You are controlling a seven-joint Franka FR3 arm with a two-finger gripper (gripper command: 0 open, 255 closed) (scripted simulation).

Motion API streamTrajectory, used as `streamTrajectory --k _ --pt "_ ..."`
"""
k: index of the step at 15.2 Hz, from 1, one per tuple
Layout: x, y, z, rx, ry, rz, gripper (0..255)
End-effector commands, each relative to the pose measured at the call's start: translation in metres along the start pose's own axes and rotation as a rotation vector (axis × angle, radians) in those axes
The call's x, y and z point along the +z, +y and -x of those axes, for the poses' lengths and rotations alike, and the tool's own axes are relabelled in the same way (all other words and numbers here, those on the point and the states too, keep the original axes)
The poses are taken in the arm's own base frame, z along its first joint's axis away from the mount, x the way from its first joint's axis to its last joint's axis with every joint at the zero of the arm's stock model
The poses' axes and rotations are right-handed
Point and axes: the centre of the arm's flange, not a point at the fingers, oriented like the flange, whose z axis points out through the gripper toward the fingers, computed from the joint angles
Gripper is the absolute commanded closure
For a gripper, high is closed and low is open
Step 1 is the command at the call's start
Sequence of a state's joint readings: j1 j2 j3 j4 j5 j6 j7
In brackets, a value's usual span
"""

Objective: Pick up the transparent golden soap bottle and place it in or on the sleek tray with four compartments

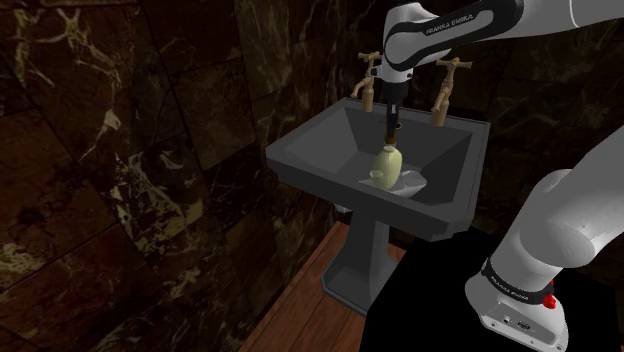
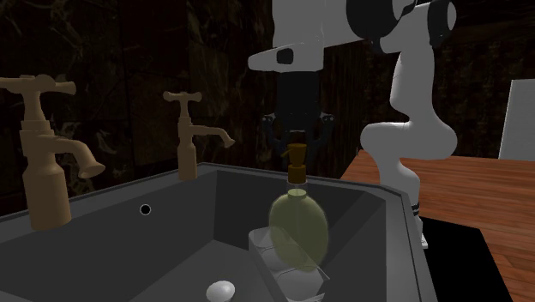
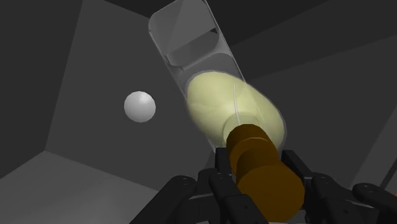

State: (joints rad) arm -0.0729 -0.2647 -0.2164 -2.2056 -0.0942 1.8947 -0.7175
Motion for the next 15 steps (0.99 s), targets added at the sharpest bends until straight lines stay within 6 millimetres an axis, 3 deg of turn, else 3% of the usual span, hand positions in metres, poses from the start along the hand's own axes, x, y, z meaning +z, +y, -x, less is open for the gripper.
streamTrajectory --k 1,3,4,9,13,15 --pt "0.004 -0.001 0.000 0.000 -0.007 -0.005 255" --pt "0.004 -0.001 0.000 0.000 -0.007 -0.005 255" --pt "0.003 0.000 0.000 0.000 -0.007 -0.005 0" --pt "0.004 -0.001 0.000 0.000 -0.007 -0.005 0" --pt "-0.046 0.000 0.000 0.000 -0.007 -0.005 0" --pt "-0.046 0.000 0.000 0.000 -0.007 -0.005 0"
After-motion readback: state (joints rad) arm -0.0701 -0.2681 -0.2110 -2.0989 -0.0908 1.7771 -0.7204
